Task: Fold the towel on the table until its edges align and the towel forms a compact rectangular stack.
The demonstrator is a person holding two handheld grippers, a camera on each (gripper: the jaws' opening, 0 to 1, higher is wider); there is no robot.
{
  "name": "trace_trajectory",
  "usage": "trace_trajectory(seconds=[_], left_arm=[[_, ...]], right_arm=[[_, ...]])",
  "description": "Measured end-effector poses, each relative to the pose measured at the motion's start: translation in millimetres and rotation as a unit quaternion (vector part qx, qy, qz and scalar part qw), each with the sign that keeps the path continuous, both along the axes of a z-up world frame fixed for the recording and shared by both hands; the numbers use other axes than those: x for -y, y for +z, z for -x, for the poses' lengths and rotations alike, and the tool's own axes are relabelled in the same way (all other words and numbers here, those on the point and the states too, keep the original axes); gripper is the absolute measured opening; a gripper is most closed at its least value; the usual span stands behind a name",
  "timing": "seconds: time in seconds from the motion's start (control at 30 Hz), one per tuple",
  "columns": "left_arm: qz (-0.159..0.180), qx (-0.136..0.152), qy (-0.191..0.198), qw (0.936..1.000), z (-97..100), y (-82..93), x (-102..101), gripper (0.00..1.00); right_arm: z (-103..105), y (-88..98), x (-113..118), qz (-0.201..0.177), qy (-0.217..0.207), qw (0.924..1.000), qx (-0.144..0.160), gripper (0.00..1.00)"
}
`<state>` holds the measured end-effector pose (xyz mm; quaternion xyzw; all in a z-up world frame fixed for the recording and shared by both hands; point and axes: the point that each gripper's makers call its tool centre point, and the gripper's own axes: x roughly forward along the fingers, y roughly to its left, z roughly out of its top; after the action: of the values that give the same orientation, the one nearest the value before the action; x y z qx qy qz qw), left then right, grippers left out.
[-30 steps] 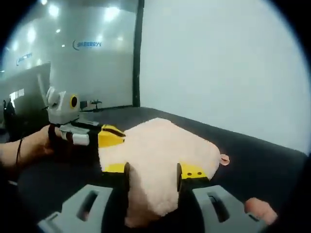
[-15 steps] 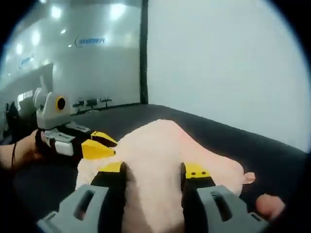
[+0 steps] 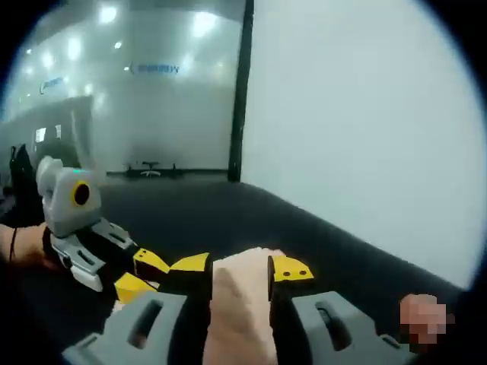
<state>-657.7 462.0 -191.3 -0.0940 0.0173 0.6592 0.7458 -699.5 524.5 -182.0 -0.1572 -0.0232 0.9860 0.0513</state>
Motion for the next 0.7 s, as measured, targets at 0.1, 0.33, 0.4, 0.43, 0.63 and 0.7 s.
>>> trace_trajectory(seconds=[0.1, 0.33, 0.4, 0.43, 0.63, 0.7], left_arm=[[0.006, 0.005, 0.004, 1.0, 2.2, -2.7, -0.6, 0.18], [0.011, 0.01, 0.002, 0.9999, 5.5, -5.0, -5.6, 0.18], [0.007, 0.008, 0.001, 0.9999, 1.4, -3.0, -0.9, 0.18], [0.008, 0.008, 0.0, 0.9999, 1.7, -2.9, -1.1, 0.18], [0.01, 0.012, 0.001, 0.9999, 1.5, -2.9, -0.8, 0.18], [0.011, 0.014, 0.001, 0.9998, 1.4, -2.8, -0.3, 0.18]], right_arm=[[5.9, -17.0, -6.9, 0.024, -0.007, 0.9996, -0.008, 0.24], [-9.7, -9.0, -5.3, 0.024, -0.003, 0.9995, -0.021, 0.24], [-11.5, 19.8, -23.3, 0.035, -0.032, 0.996, -0.076, 0.2], [-19.3, 33.0, -32.7, 0.058, -0.051, 0.9918, -0.102, 0.17], [-51.1, 19.5, -9.3, 0.061, -0.062, 0.9949, -0.052, 0.13], [-48.5, -2.1, -7.3, 0.063, -0.068, 0.9952, -0.032, 0.12]])
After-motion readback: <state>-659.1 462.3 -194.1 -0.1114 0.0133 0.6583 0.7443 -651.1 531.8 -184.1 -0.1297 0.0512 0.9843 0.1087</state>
